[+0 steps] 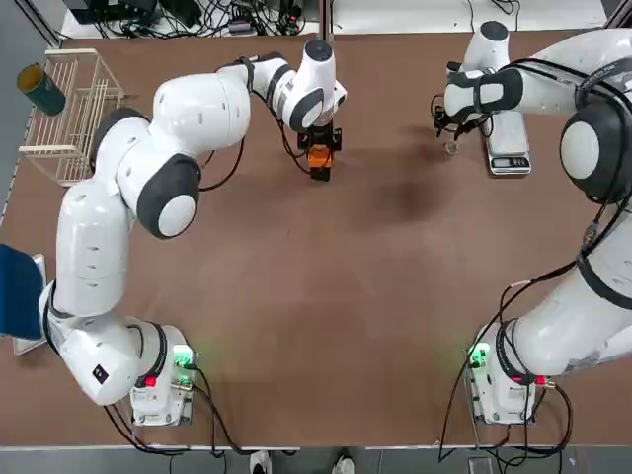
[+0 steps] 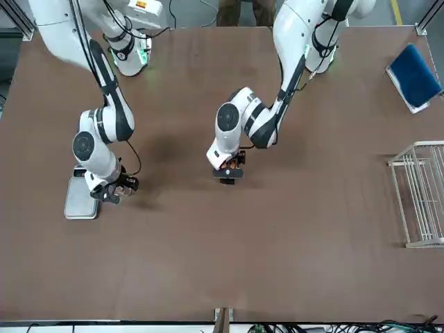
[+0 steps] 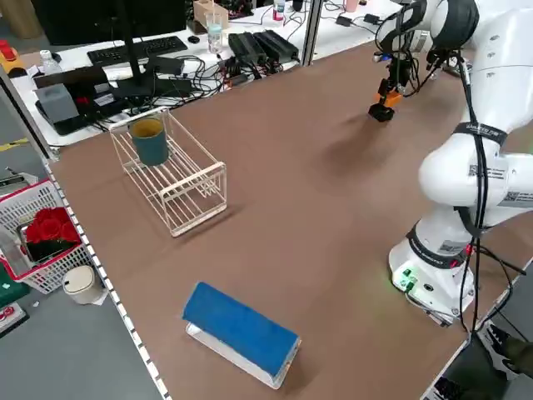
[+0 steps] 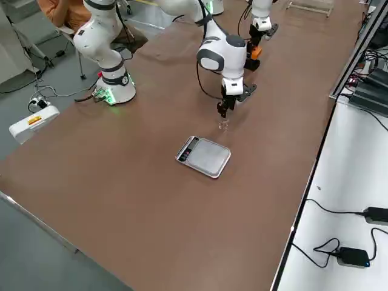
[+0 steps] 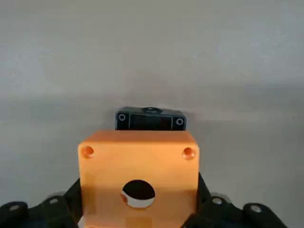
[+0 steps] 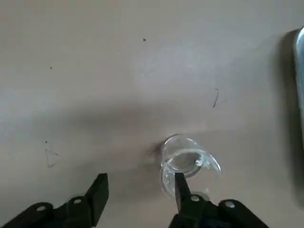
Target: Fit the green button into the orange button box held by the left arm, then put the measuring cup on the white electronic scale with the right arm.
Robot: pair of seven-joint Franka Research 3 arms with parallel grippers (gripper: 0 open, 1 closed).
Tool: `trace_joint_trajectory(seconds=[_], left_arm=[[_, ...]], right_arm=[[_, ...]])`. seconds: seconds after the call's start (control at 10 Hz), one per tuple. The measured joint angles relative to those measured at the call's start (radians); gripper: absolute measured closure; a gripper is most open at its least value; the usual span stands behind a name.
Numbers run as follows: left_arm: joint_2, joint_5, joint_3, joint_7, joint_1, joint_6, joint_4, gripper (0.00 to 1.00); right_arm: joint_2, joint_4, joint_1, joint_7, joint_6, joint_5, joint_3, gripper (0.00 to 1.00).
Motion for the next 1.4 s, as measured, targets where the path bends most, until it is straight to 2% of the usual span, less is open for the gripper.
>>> trace_joint_trajectory(seconds=[0.1, 0.8, 1.2, 1.4], left_arm=[[0.003, 0.0, 0.0, 0.0, 0.0, 0.006, 0.0, 0.14], [0.016, 0.0, 0.003, 0.0, 0.0, 0.034, 0.0, 0.14], [0.02, 0.0, 0.004, -0.002, 0.0, 0.034, -0.001, 0.14], [0.021, 0.0, 0.004, -0.005, 0.0, 0.034, -0.001, 0.14]], right_arm=[[0.004, 0.0, 0.0, 0.005, 0.006, 0.0, 0.0, 0.43], [0.008, 0.0, -0.016, 0.005, 0.021, 0.0, -0.004, 0.48], [0.01, 0.0, -0.022, 0.005, 0.033, 0.0, -0.005, 0.59], [0.016, 0.0, -0.023, 0.005, 0.04, 0.0, -0.006, 0.61]])
